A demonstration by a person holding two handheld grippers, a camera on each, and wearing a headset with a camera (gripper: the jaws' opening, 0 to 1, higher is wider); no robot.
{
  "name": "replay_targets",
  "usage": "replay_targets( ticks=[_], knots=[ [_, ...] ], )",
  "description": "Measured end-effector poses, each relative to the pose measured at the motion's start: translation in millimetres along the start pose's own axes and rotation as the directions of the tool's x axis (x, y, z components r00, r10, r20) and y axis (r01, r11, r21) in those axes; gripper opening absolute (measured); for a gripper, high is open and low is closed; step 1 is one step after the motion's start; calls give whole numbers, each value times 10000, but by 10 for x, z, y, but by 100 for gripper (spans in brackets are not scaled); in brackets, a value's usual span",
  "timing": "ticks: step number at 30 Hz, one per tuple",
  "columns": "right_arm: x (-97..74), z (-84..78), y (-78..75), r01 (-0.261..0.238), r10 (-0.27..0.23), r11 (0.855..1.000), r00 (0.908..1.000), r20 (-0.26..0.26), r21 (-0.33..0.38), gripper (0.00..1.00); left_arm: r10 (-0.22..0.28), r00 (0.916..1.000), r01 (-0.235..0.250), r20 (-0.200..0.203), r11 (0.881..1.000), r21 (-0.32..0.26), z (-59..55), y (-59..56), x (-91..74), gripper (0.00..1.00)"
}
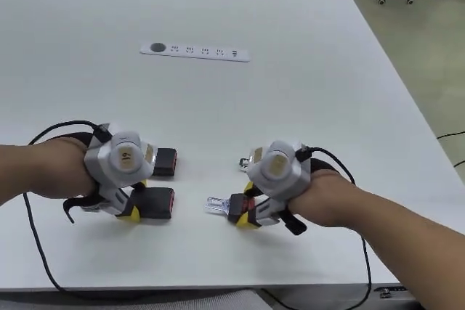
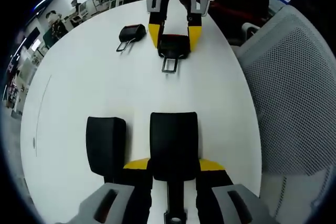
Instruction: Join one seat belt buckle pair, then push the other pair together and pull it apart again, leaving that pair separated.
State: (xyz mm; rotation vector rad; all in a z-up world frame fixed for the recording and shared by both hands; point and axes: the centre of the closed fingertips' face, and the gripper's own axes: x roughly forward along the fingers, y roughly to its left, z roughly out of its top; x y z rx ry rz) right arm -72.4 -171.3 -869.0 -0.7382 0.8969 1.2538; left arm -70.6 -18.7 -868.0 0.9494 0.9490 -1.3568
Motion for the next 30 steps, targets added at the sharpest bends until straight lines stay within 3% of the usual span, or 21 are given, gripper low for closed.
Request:
replay_targets(
  ticks=[4,18,30],
  knots=[
    [79,151,19,21,-21,10000,10000,32,-53,33,13,10000,-13,20,10000,-19,-5,15,11,32],
    [236,427,75,-248,222,9972,9990,-378,-702,33,79,10000,-80,-30,10000,-47,-12,25,28,32],
    [265,493,69,-103,51,9946,9987,-506,-1028,33,38,10000,-38,14,10000,4,-13,36,33,32]
  ],
)
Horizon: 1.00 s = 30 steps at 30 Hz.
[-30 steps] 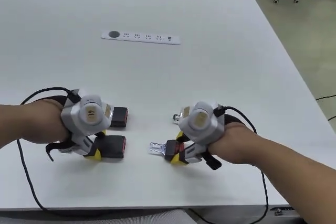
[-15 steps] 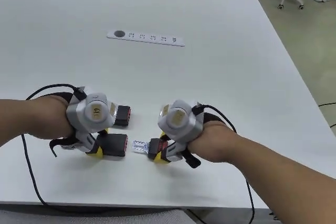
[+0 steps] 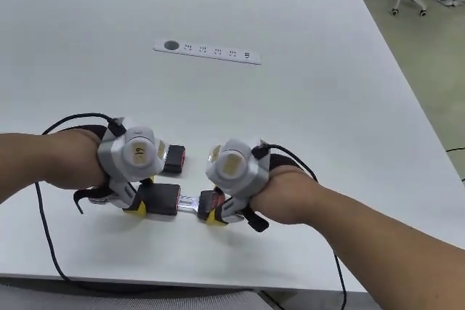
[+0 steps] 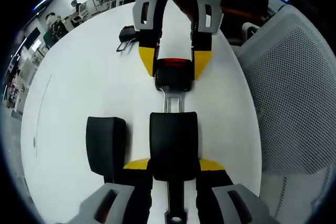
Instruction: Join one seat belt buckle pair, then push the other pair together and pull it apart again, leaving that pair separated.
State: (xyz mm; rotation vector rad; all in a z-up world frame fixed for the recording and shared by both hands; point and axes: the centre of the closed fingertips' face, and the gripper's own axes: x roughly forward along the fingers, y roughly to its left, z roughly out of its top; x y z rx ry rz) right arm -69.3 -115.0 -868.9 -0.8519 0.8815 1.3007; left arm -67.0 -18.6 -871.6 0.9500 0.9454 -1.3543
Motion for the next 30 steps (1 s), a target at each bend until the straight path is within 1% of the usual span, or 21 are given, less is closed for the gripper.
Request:
replay_targets(
  ticks=[1,5,6,7,8,11,15,19,21,22,23,25,28,29,30],
  knots=[
    [9,18,2,-5,5,9999,10000,34,-105,33,1,10000,-1,-8,10000,-13,-1,1,1,32],
    [45,94,10,-95,97,9999,9995,284,-71,33,-1,10000,1,-76,10000,68,1,-2,2,32],
    [57,87,8,-123,123,9999,9997,205,-6,32,-3,10000,4,-88,10000,67,-1,-1,1,32],
    [54,94,10,-156,156,9999,9995,277,-29,32,-7,10000,8,-52,9999,102,-1,-4,0,32],
    [52,94,9,-159,170,9995,9989,433,-257,32,-13,10000,14,-16,9999,132,0,-4,-1,31],
    [50,105,3,-57,70,9997,9987,505,-249,31,-30,10000,29,79,10000,72,2,9,0,31],
    [69,158,-3,-28,32,10000,9977,671,-64,30,-112,9998,115,-148,9997,203,16,17,9,31],
    [80,182,-5,-53,62,9999,9980,633,-142,30,-113,9998,117,-178,9997,230,10,14,3,31],
    [90,214,-4,-87,97,9999,9973,727,-140,30,-135,9996,144,-257,9993,334,16,11,4,31],
    [112,241,6,-105,109,9999,9972,741,-62,30,-148,9993,164,-354,9989,437,19,10,6,31],
    [140,276,21,-78,88,9999,9971,759,-136,30,-156,9991,173,-392,9989,445,18,9,7,31],
    [138,285,20,-44,56,9999,9971,753,-152,30,-137,9988,160,-471,9987,478,14,9,8,31],
    [135,286,22,-15,13,10000,9962,876,29,29,-137,9991,156,-394,9987,482,10,7,2,31],
    [124,268,0,166,-192,9993,9970,752,340,29,-115,9988,143,-472,9981,601,-10,22,-8,31],
    [157,275,20,22,-21,10000,9972,753,-16,30,-172,9992,194,-348,9979,617,-11,20,-15,31]
  ],
)
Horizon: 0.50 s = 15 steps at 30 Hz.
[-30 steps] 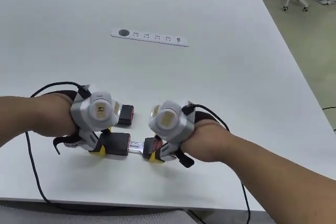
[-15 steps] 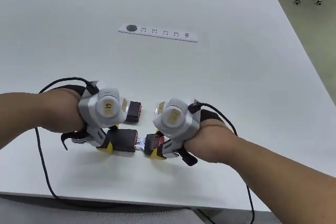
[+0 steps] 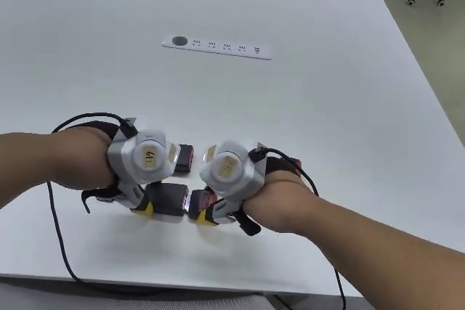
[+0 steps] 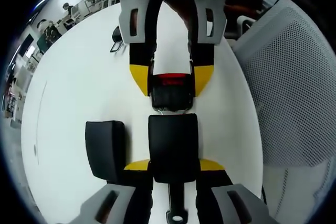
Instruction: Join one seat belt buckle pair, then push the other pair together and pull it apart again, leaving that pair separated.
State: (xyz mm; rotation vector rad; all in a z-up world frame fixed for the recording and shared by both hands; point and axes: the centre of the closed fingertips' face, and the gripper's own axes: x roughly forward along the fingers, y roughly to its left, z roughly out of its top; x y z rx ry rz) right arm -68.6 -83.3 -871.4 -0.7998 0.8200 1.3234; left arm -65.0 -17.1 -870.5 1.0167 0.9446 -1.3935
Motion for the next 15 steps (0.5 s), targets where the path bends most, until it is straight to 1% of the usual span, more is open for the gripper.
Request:
replay_targets(
  ticks=[3,7,9,11,12,15],
  knots=[
    [0,-16,4,-15,15,10000,10000,62,-11,30,27,9999,-27,99,10000,-41,-2,-9,6,31],
    [3,-7,2,-32,31,10000,9999,98,87,30,48,10000,-48,72,10000,-61,-1,-9,4,31],
    [0,-5,6,-90,89,9999,9999,64,70,31,58,10000,-57,23,9997,-225,-7,-9,1,31],
    [-10,-16,18,-147,149,9996,9998,90,-221,31,81,10000,-81,14,9997,-214,-21,-16,-11,31],
    [-9,-21,17,-184,187,9997,9997,150,-184,31,97,9999,-92,117,9990,-436,-28,-16,-12,31],
    [-28,-15,20,-263,266,9995,9994,230,-148,31,70,9990,-40,445,9977,-673,-26,-43,-30,31]
  ],
)
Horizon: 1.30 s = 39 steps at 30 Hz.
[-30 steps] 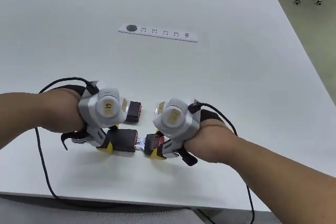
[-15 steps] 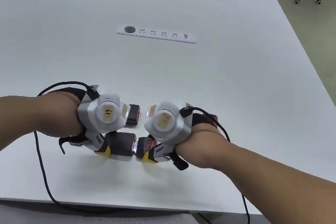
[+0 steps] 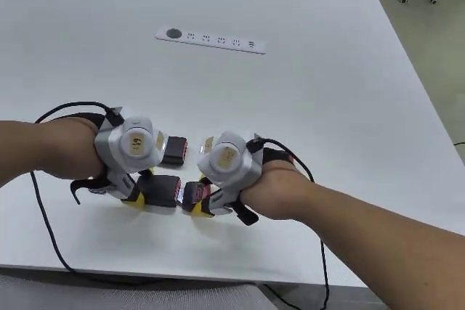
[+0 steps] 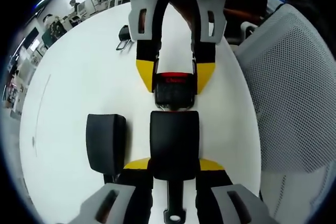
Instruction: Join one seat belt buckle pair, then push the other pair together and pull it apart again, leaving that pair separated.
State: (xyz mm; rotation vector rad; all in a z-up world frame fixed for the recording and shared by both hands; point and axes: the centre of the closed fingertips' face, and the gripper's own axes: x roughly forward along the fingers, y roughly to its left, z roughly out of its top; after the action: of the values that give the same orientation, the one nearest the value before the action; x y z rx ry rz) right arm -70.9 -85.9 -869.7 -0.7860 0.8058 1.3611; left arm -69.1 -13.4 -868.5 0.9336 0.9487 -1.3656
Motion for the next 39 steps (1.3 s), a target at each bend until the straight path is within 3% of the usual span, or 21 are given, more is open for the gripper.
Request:
replay_targets(
  ticks=[8,13,16,21,22,23,27,31,33,39],
  knots=[
    [-5,15,10,7,-8,10000,9999,-140,-82,33,184,9998,-184,-40,9998,-1,21,-41,0,32],
    [2,5,16,159,-170,9990,9995,-258,-409,34,421,9991,-418,54,9979,-499,20,-35,-9,33],
    [6,-8,5,292,-303,9988,9992,-274,-391,35,584,9980,-602,-225,9940,-908,16,-34,-10,33],
    [-17,-6,-21,616,-632,9969,9975,-328,-480,39,841,9961,-859,-273,9938,-700,0,3,-27,34],
    [-35,-11,-23,666,-681,9967,9971,-340,-455,39,883,9957,-903,-277,9925,-819,-7,9,-39,34],
    [-70,3,-15,696,-707,9968,9972,-260,-389,39,1010,9936,-1071,-503,9845,-1391,-57,20,-76,34],
    [-187,114,-28,859,-852,9962,9957,367,-158,39,1132,9936,-1122,1,9851,-1307,40,9,-224,33],
    [-326,182,-31,862,-866,9962,9928,828,88,39,1538,9880,-1508,137,9800,-1298,80,91,-373,38],
    [-384,170,-86,1107,-1108,9938,9885,1028,59,40,1836,9824,-1787,344,9774,-1128,114,159,-434,42],
    [-555,-117,-314,1535,-1596,9858,9826,947,687,40,2198,9723,-2074,792,9681,-1409,128,442,-523,43]
  ],
)
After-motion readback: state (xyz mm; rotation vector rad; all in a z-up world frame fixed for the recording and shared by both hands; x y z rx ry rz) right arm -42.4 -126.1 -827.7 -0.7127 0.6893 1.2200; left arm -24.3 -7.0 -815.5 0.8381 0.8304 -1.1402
